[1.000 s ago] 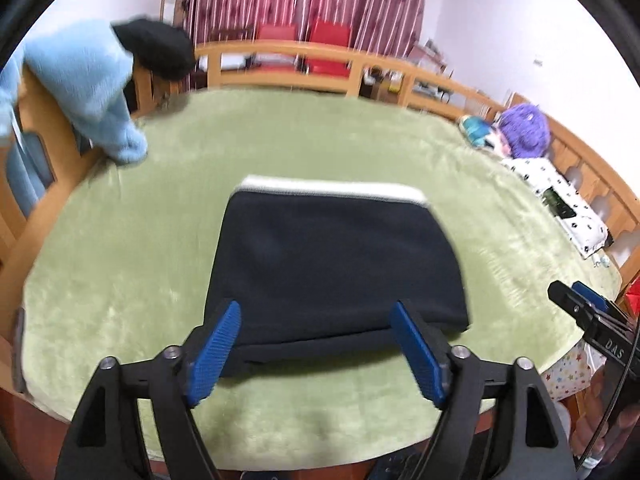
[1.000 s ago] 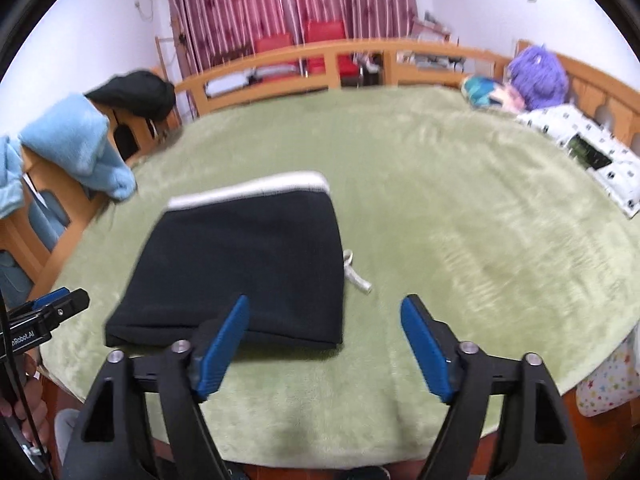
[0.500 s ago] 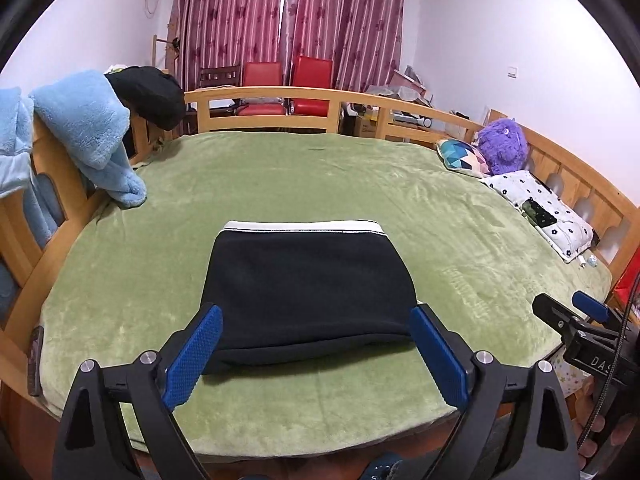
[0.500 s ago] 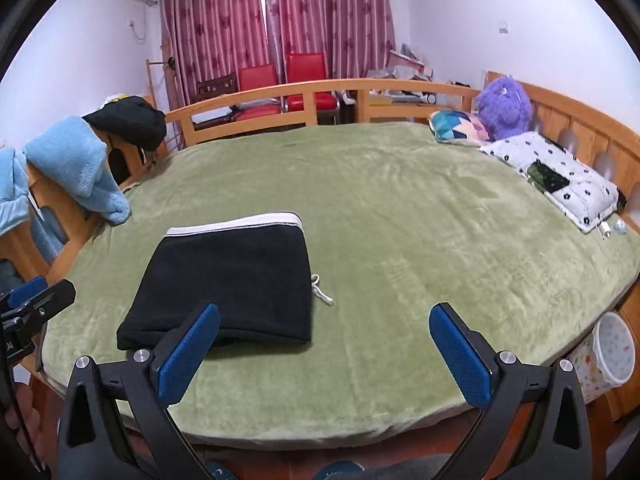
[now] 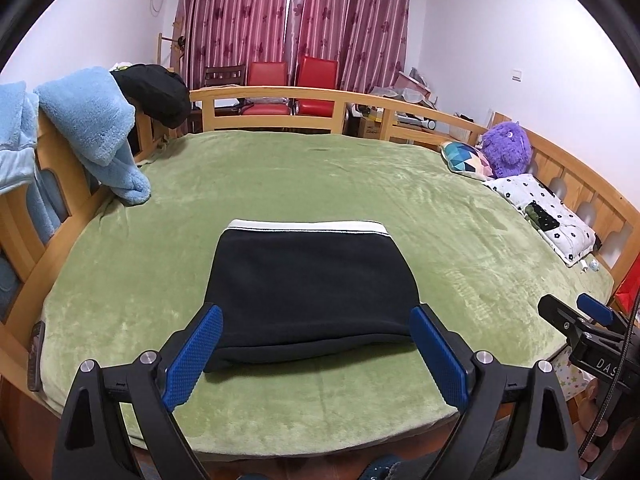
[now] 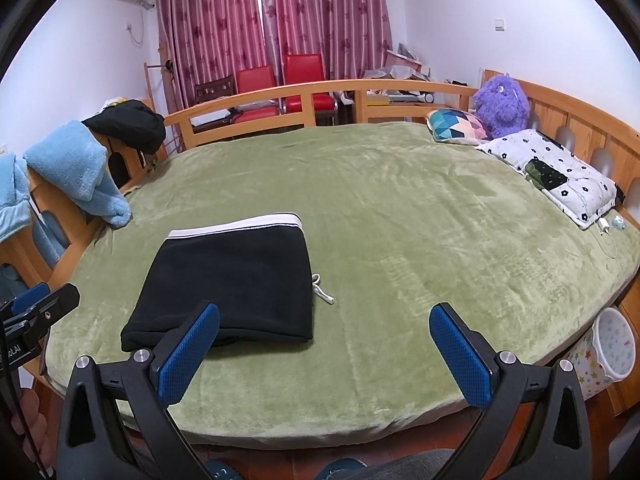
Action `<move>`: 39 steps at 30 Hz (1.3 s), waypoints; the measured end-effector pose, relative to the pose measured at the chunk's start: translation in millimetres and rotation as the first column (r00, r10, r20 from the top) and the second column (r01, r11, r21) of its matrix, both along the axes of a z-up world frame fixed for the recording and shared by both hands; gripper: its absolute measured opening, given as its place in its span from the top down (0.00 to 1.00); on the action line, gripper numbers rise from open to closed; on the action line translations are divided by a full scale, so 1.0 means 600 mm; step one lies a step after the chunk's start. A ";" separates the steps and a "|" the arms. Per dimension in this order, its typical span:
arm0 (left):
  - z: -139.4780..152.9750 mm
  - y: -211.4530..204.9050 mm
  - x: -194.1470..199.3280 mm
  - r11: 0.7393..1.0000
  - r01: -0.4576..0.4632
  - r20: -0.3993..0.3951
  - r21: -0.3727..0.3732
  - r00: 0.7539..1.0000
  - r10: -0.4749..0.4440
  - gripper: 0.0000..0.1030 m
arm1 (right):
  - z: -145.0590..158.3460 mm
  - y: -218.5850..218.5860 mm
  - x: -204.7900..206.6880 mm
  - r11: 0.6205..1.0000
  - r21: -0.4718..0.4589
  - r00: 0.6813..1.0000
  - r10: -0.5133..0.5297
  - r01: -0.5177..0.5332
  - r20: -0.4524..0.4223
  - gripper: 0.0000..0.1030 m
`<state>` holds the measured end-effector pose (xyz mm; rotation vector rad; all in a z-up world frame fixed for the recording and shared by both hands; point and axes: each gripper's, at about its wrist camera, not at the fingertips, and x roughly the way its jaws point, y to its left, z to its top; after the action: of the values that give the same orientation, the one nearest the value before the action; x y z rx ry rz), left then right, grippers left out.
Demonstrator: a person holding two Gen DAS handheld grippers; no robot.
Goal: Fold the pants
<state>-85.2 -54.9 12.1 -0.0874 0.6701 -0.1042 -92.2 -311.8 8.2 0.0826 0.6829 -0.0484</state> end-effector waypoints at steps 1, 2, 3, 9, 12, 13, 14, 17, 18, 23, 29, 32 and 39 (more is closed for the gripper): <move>0.000 0.001 0.002 1.000 0.000 0.000 0.001 1.000 0.000 0.08 | 0.000 0.000 0.000 1.000 -0.003 1.000 -0.001 0.001 0.001 0.00; 0.001 0.002 0.003 1.000 0.000 0.001 -0.001 1.000 0.000 0.08 | 0.001 0.001 -0.001 1.000 -0.008 1.000 -0.003 0.003 0.002 0.00; 0.001 0.002 0.003 1.000 -0.001 0.001 -0.001 1.000 0.001 0.08 | 0.002 0.001 0.000 1.000 -0.010 1.000 -0.003 0.003 0.001 0.00; 0.003 0.004 0.003 1.000 -0.005 0.003 -0.002 1.000 0.005 0.08 | 0.003 0.004 -0.002 1.000 -0.010 1.000 0.000 0.000 0.001 0.00; 0.003 0.005 0.003 1.000 -0.006 0.004 -0.003 1.000 0.006 0.08 | 0.003 0.004 -0.003 1.000 -0.009 1.000 0.002 -0.002 0.002 0.00; 0.003 0.006 0.004 1.000 -0.005 0.003 -0.002 1.000 0.005 0.08 | 0.003 0.004 -0.003 1.000 -0.009 1.000 0.002 -0.002 0.002 0.00; 0.003 0.006 0.004 1.000 -0.005 0.002 -0.003 1.000 0.005 0.08 | 0.004 0.004 -0.004 1.000 -0.008 1.000 0.005 -0.005 0.002 0.00; 0.003 0.008 0.006 1.000 -0.003 0.003 -0.001 1.000 0.003 0.08 | 0.005 0.002 -0.005 1.000 -0.010 1.000 0.011 -0.011 0.004 0.00; 0.003 0.009 0.006 1.000 -0.004 0.002 -0.001 1.000 0.004 0.08 | 0.005 -0.001 -0.005 1.000 -0.009 1.000 0.013 -0.013 0.004 0.00; 0.000 0.010 0.002 1.000 -0.005 -0.006 -0.003 1.000 0.005 0.08 | 0.003 0.003 -0.004 1.000 -0.007 1.000 0.025 -0.025 0.003 0.00; -0.005 0.015 0.002 1.000 -0.009 -0.009 -0.005 1.000 0.009 0.08 | -0.004 -0.002 -0.002 0.999 0.002 0.999 0.033 -0.033 -0.005 0.00; -0.005 0.016 0.003 1.000 -0.009 -0.010 -0.008 1.000 0.009 0.08 | -0.007 -0.004 -0.001 0.999 0.004 0.999 0.039 -0.039 -0.009 0.00; -0.006 0.019 0.005 1.000 -0.010 -0.009 -0.005 1.000 0.010 0.08 | -0.010 -0.006 -0.002 0.999 0.013 0.999 0.046 -0.045 -0.012 0.00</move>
<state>-82.0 -43.6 8.5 -0.0961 0.6781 -0.0959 -93.2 -315.6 1.9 0.0785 0.6970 -0.0010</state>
